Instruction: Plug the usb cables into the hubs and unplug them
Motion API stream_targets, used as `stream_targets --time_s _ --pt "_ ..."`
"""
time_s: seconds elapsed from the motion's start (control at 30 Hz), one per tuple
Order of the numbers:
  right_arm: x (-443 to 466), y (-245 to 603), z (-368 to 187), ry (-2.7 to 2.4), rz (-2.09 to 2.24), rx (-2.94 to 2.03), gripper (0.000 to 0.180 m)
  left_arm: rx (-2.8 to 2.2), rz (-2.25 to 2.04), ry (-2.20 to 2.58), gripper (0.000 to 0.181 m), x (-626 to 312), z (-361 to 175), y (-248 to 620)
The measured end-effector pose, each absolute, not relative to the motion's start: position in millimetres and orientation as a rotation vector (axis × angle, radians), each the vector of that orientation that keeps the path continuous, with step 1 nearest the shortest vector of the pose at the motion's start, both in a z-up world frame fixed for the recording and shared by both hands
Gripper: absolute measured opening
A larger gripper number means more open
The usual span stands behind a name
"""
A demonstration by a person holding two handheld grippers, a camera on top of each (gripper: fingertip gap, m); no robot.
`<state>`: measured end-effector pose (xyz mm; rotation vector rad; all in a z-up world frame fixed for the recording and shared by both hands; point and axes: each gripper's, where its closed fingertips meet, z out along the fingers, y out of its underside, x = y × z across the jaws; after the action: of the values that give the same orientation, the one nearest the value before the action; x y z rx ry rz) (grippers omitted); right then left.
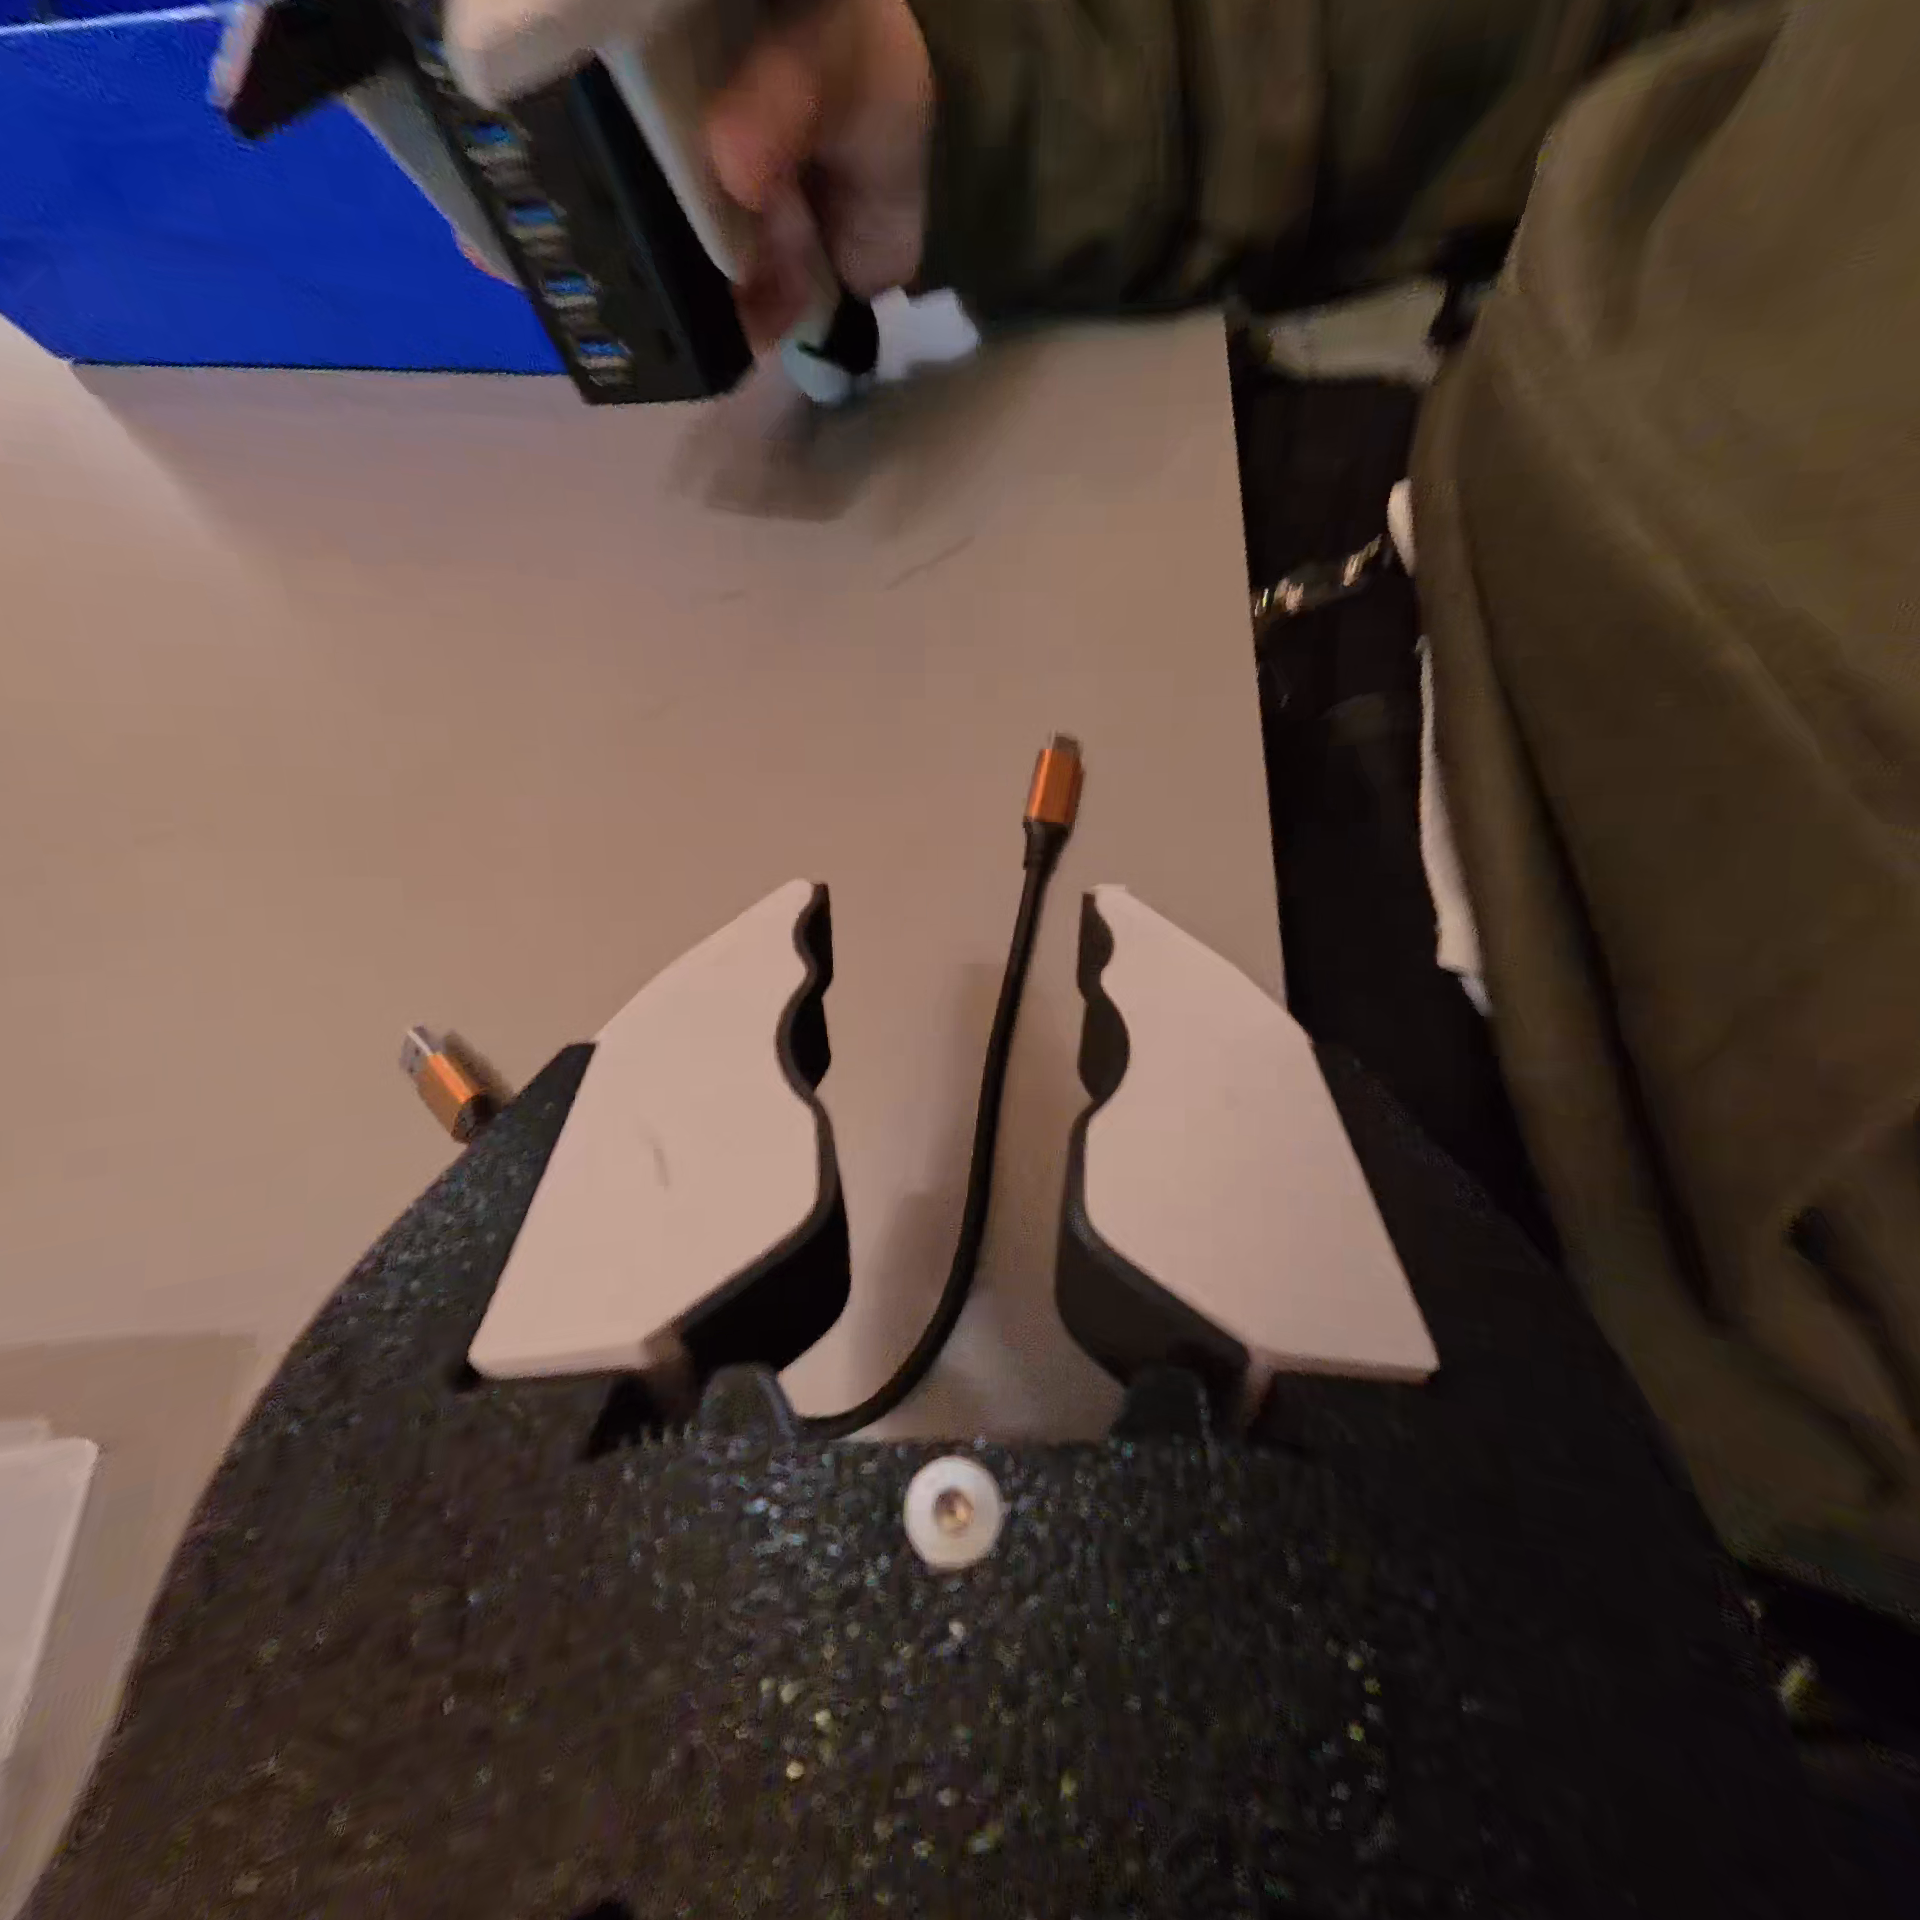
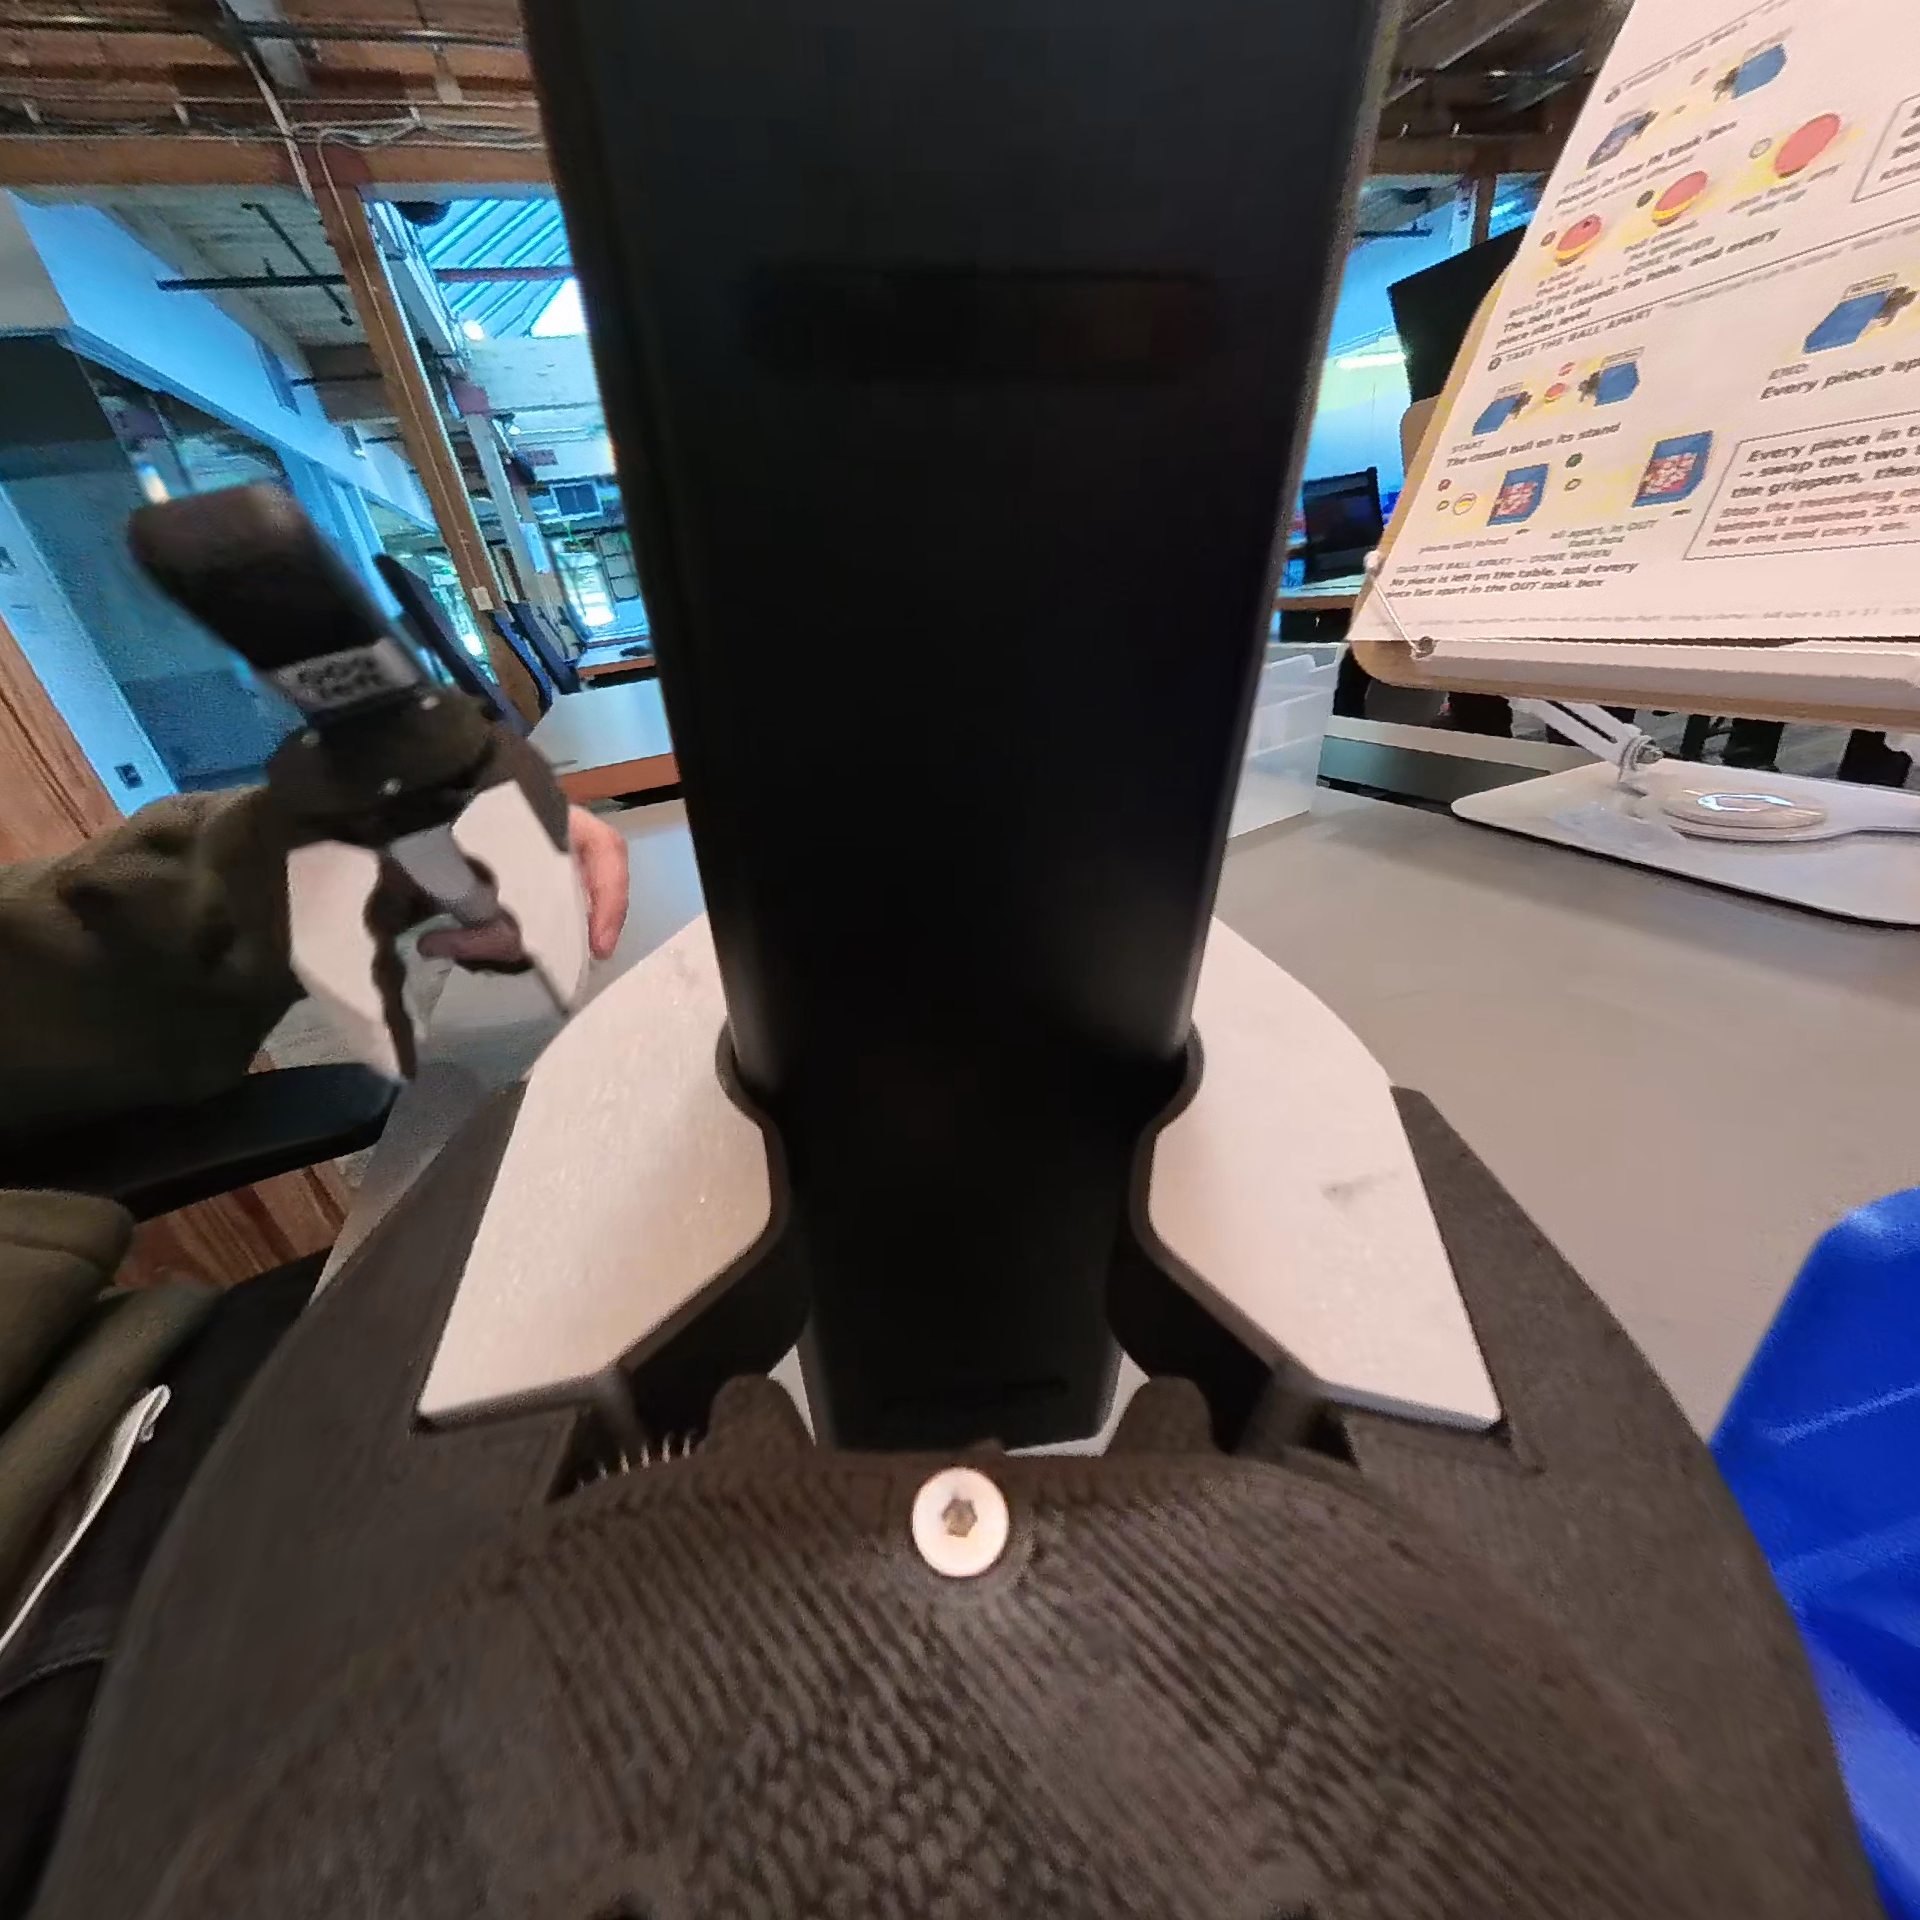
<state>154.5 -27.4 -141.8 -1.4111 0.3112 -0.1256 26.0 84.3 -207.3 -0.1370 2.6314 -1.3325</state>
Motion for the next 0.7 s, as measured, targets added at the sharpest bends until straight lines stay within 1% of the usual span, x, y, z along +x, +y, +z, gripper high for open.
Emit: stream_targets --time_s 0.03,0.1,0.17,0.23,0.33,0.47,0.5,0.53,0.57,0.63,0.7 --pt "153.9 -26.6 -142.2 0.307 -0.127 -1.416 0.076 -0.232 -1.397 2.611 0.044 31.2 -198.7 87.5" --pt "153.3 -25.2 -143.1 0.301 -0.127 -1.426 0.074 -0.551 -1.422 2.543 0.041 56.7 -192.2 101.3" --pt "152.6 -24.4 -143.5 0.297 -0.127 -1.431 0.074 -0.934 -1.268 2.458 0.037 89.9 -205.8 127.0" --pt "152.0 -24.2 -143.5 0.293 -0.124 -1.432 0.074 -1.139 -1.108 2.481 0.034 101.7 -227.3 143.2" --pt "151.9 -24.4 -143.3 0.292 -0.118 -1.429 0.074 -1.248 -1.027 2.585 0.033 104.0 -245.5 137.5" --pt "151.5 -24.6 -143.1 0.29 -0.113 -1.427 0.074 -1.367 -0.826 2.574 0.024 123.1 -261.9 142.6" --pt "151.3 -24.4 -143.2 0.288 -0.11 -1.428 0.074 -1.392 -0.826 2.574 0.024 126.2 -262.1 140.4" --pt "151.0 -24.1 -143.4 0.286 -0.106 -1.43 0.074 -1.404 -0.831 2.582 0.019 128.9 -262.2 137.8" --pt "150.8 -23.8 -143.6 0.284 -0.103 -1.432 0.074 -1.408 -0.831 2.59 0.008 131.6 -263.4 136.5" --pt "149.4 -23.3 -143.5 0.274 -0.099 -1.434 0.074 -1.375 -0.92 2.63 0.006 134.5 -263.4 126.6" --pt "146.0 -22.3 -143.3 0.25 -0.095 -1.438 0.074 -1.234 -0.98 2.666 0.003 136.7 -263.5 119.7"
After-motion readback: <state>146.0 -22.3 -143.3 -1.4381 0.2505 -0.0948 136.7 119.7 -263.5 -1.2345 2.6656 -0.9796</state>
